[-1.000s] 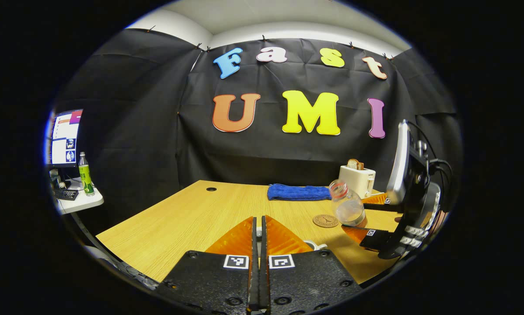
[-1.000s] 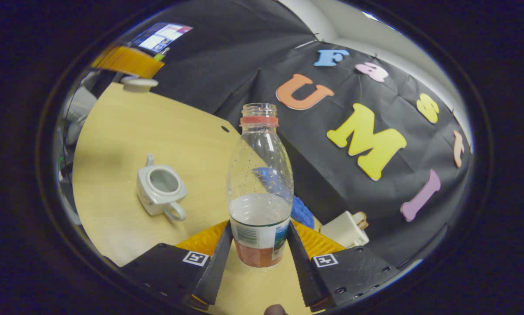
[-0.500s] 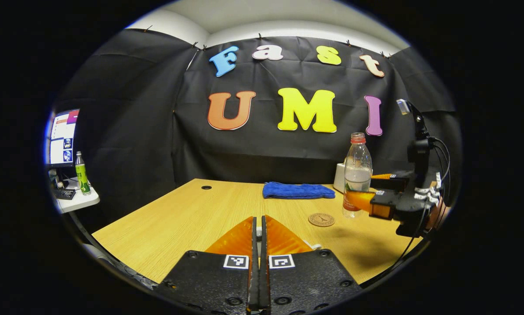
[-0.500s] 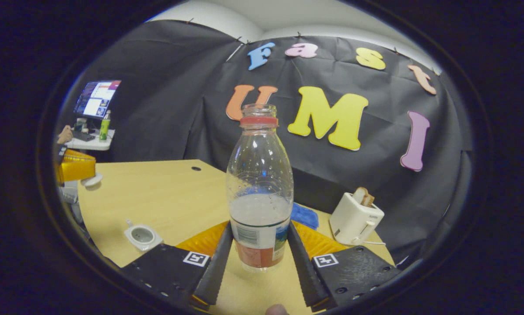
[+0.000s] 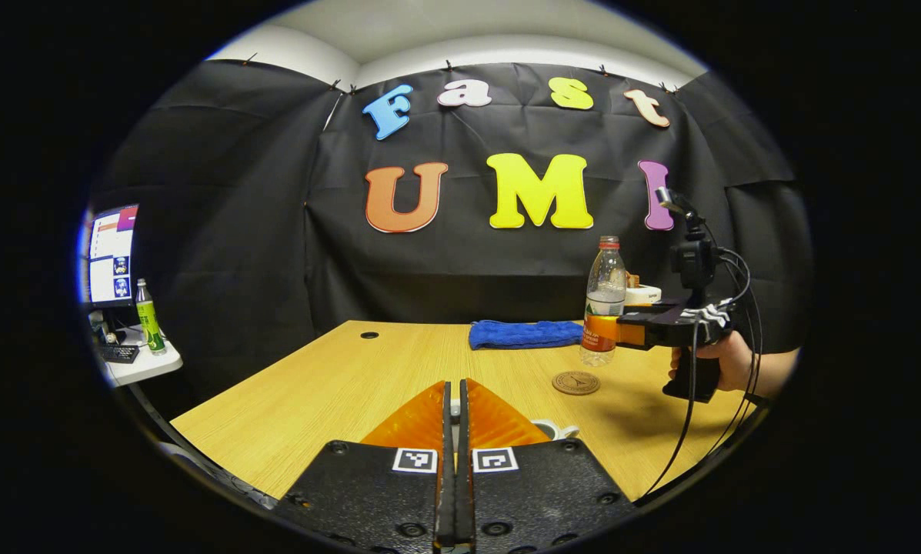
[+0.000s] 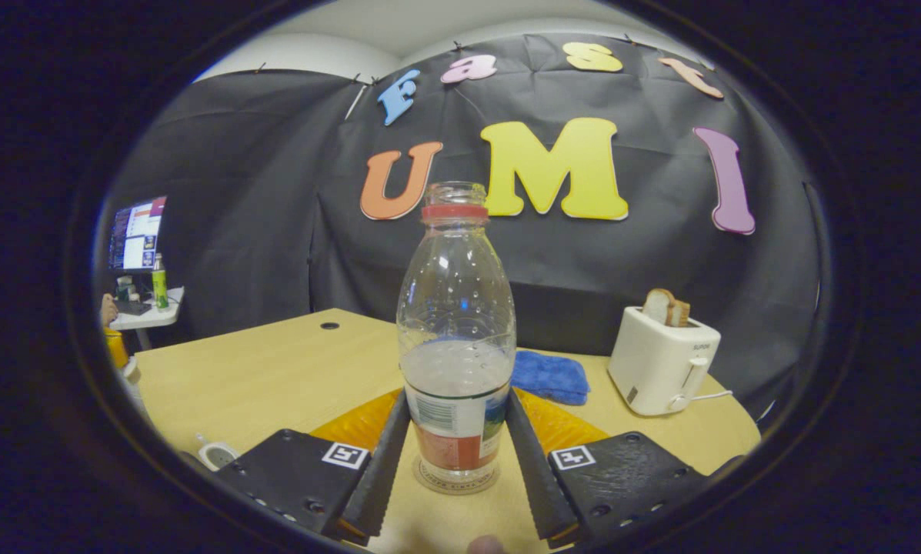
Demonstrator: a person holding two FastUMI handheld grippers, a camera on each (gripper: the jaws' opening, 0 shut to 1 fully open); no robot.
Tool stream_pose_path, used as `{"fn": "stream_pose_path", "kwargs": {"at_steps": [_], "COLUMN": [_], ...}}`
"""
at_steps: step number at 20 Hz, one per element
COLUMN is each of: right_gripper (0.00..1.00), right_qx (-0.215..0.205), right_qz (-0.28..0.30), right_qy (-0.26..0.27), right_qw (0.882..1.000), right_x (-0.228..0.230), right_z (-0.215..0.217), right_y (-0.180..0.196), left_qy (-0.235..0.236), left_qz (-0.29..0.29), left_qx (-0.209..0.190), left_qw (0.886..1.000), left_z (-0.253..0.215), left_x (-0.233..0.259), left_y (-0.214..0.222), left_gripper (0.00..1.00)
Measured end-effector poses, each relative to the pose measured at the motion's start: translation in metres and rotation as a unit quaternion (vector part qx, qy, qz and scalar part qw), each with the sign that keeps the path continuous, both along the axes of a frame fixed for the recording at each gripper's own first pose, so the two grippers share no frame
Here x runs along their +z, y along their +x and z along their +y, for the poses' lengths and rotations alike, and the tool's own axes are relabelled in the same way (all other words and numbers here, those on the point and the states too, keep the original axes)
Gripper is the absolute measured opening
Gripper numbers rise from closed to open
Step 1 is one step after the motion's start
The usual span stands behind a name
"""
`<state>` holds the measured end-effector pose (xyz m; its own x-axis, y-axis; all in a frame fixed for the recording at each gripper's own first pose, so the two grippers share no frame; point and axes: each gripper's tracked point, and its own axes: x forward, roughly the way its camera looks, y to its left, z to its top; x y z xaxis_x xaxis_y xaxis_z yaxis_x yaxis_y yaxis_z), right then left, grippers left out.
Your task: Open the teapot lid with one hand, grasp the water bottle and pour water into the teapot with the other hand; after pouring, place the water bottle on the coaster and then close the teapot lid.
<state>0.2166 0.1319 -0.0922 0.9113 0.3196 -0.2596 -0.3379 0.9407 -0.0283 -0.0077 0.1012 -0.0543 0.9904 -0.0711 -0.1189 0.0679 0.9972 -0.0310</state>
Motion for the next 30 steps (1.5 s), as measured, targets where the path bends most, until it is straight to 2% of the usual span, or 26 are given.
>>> {"fn": "stream_pose_path", "kwargs": {"at_steps": [9, 17, 19, 22, 25, 30], "right_gripper": [0.72, 0.74, 0.77, 0.93, 0.97, 0.97], "right_qx": [0.002, -0.004, -0.005, -0.008, -0.010, -0.010], "right_qz": [0.029, 0.034, 0.039, 0.047, 0.059, 0.057], "right_qy": [-0.007, -0.005, -0.005, -0.001, 0.007, 0.007], "right_qw": [1.000, 0.999, 0.999, 0.999, 0.998, 0.998], "right_x": [-0.049, -0.059, -0.063, -0.064, -0.062, -0.047], "right_z": [0.007, 0.001, 0.001, 0.000, -0.002, -0.022], "right_y": [0.024, 0.027, 0.026, 0.024, 0.009, -0.049], "left_qy": [0.014, 0.006, 0.008, 0.009, 0.009, 0.005], "left_qz": [0.021, 0.023, 0.023, 0.020, 0.015, -0.008], "left_qx": [0.003, 0.007, 0.006, 0.004, 0.004, -0.006], "left_qw": [1.000, 1.000, 1.000, 1.000, 1.000, 1.000], "left_z": [0.008, 0.013, 0.012, 0.009, 0.008, -0.009], "left_x": [-0.021, -0.023, -0.022, -0.019, -0.015, 0.006], "left_y": [0.006, 0.006, 0.006, 0.006, 0.004, -0.001], "left_gripper": [0.03, 0.03, 0.03, 0.03, 0.03, 0.03]}}
